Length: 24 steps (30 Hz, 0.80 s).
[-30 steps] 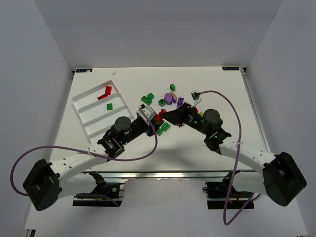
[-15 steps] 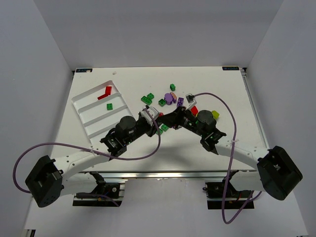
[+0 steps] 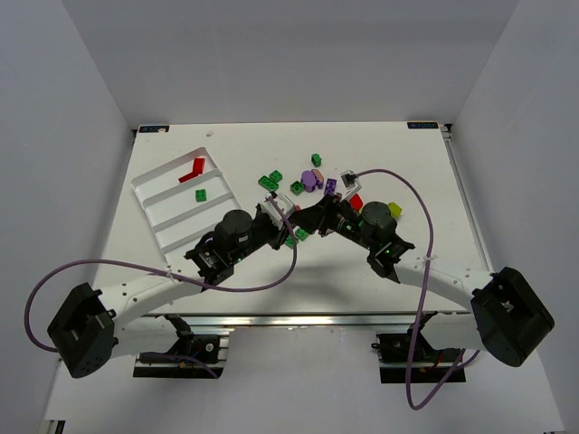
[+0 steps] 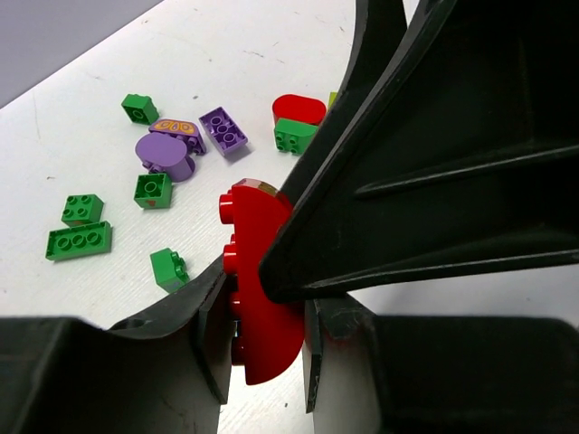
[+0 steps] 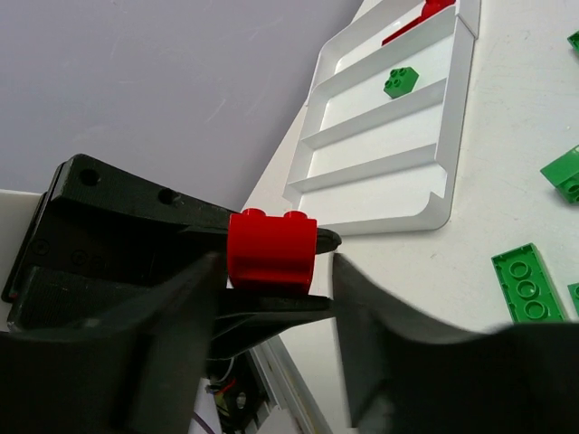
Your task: Sort the legos into containers by color
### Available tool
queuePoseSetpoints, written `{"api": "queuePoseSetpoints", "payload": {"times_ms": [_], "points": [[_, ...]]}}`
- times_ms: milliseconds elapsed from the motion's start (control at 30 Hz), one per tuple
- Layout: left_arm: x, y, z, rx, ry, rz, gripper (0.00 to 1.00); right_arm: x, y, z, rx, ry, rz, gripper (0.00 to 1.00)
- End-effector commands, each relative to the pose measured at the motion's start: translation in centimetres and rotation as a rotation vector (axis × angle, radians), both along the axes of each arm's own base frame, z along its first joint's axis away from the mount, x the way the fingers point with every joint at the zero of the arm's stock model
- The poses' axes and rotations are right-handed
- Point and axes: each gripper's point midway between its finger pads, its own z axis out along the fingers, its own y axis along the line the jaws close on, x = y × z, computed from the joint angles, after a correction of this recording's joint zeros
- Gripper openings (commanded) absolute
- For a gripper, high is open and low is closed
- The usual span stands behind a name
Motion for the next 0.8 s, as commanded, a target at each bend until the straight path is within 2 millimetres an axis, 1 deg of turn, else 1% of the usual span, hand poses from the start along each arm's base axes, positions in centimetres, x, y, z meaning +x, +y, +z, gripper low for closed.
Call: {"api": "queuePoseSetpoints", "payload": {"times_ms": [0,33,100,133,167,267,300,333,367,400,433,467,500,533,567,600,633,667,700,733,767], "points": [[0.7,0.0,2.6,-0.031,-0.052,0.021,0.00,-0.9,0.3,1.4,0.012,-0.097,0.038,0.62],[0.7,0.1,2.5,-0.029,-0.052,0.027,0.00,-0.8,0.1,1.7,0.018,-0.108,0.030,0.71],[0.8,0.2,2.6,-0.038,-0.051,0.034,0.00,-0.5,-0.3,2.0,0.022,-0.117,0.013,0.80],[0.8,0.3,2.6,-0.039,-0.052,0.038,0.00,-0.3,-0.7,2.2,0.024,-0.121,0.000,0.88],[0.8,0.3,2.7,-0.045,-0.050,0.042,0.00,-0.2,-0.8,2.3,0.028,-0.125,-0.004,0.89],[1.3,0.8,2.7,-0.055,-0.040,0.066,0.00,0.5,-1.8,2.9,0.031,-0.148,-0.039,0.89],[1.9,1.4,2.7,-0.062,-0.033,0.088,0.00,1.1,-2.3,2.9,0.023,-0.157,-0.067,0.89],[2.4,1.8,2.8,-0.083,-0.016,0.109,0.00,1.4,-2.9,3.5,0.007,-0.197,-0.089,0.89],[3.8,3.2,3.1,-0.103,0.000,0.153,0.00,1.8,-3.4,4.0,-0.006,-0.224,-0.111,0.89],[4.7,4.0,3.1,-0.123,0.017,0.174,0.00,2.6,-4.2,3.7,-0.046,-0.234,-0.134,0.89],[5.6,4.8,3.1,-0.179,0.069,0.209,0.00,2.9,-4.8,4.3,-0.090,-0.305,-0.143,0.89],[6.4,5.5,3.2,-0.204,0.092,0.223,0.00,3.2,-5.2,4.6,-0.121,-0.338,-0.146,0.89],[8.7,7.9,3.0,-0.215,0.113,0.308,0.00,3.2,-5.6,5.6,-0.141,-0.390,-0.113,0.89],[10.0,9.2,2.9,-0.224,0.133,0.356,0.00,2.7,-5.8,5.9,-0.158,-0.434,-0.074,0.82],[11.6,11.8,2.0,-0.233,0.182,0.444,0.00,2.3,-6.0,6.3,-0.169,-0.485,-0.039,0.65],[12.7,12.9,1.6,-0.240,0.210,0.488,0.00,1.5,-6.2,6.4,-0.160,-0.510,0.023,0.44],[14.5,13.8,1.0,-0.261,0.261,0.538,0.00,0.9,-6.3,7.0,-0.148,-0.537,0.048,0.00],[15.7,16.6,-0.1,-0.265,0.316,0.621,0.00,-0.3,-6.1,7.1,-0.141,-0.568,0.118,0.00],[16.5,17.2,-0.8,-0.278,0.357,0.633,0.00,-0.5,-6.3,7.4,-0.143,-0.586,0.135,0.00],[18.3,18.0,-1.6,-0.297,0.405,0.670,0.00,-1.0,-6.3,7.6,-0.145,-0.605,0.160,0.00],[18.9,20.2,-2.9,-0.295,0.465,0.742,0.00,-1.6,-6.1,7.5,-0.150,-0.629,0.198,0.00]]}}
